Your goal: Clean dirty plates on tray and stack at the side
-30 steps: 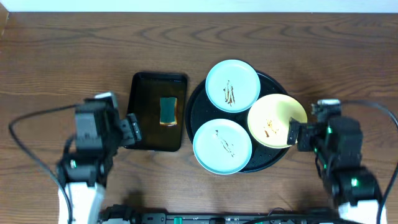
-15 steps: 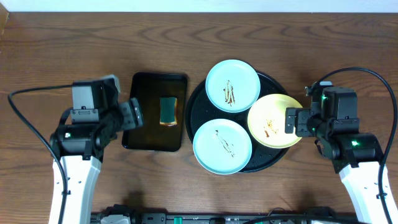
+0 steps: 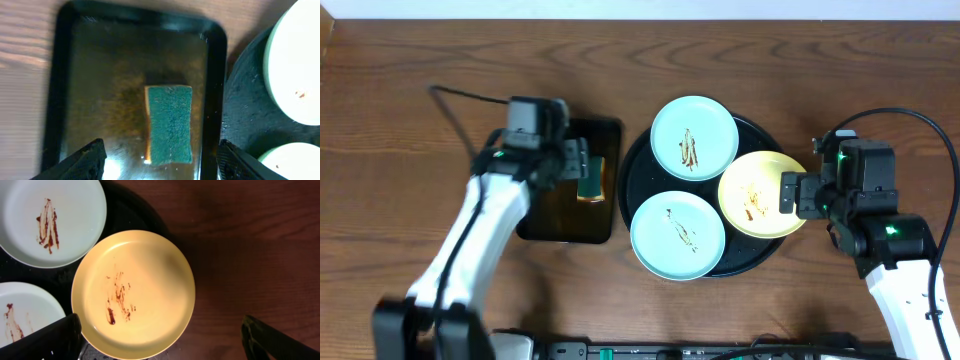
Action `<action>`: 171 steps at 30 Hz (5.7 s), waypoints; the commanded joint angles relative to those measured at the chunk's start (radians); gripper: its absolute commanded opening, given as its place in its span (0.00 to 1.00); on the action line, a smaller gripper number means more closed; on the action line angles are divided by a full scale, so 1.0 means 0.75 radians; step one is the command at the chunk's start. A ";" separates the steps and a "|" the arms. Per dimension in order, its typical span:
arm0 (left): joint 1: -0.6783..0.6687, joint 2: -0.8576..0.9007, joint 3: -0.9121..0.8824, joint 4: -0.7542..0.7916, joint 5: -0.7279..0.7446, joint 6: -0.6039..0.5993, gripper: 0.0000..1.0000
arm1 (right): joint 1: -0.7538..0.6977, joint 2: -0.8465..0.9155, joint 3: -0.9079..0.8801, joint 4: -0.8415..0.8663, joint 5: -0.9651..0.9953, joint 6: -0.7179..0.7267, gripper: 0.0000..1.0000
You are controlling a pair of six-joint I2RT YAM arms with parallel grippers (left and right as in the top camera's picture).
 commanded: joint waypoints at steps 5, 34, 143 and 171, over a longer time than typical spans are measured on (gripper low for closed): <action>-0.075 0.263 0.026 0.037 0.009 0.006 0.67 | -0.002 0.001 0.028 0.002 0.014 -0.007 0.99; -0.117 0.304 0.012 0.086 -0.123 -0.159 0.60 | -0.001 0.001 0.028 -0.005 0.013 -0.007 0.99; -0.069 0.357 0.013 -0.005 -0.113 -0.097 0.07 | -0.002 0.000 0.028 -0.057 0.081 0.070 0.92; -0.070 0.154 0.006 -0.050 -0.162 -0.129 0.08 | -0.373 0.470 0.028 0.038 -0.395 -0.078 0.89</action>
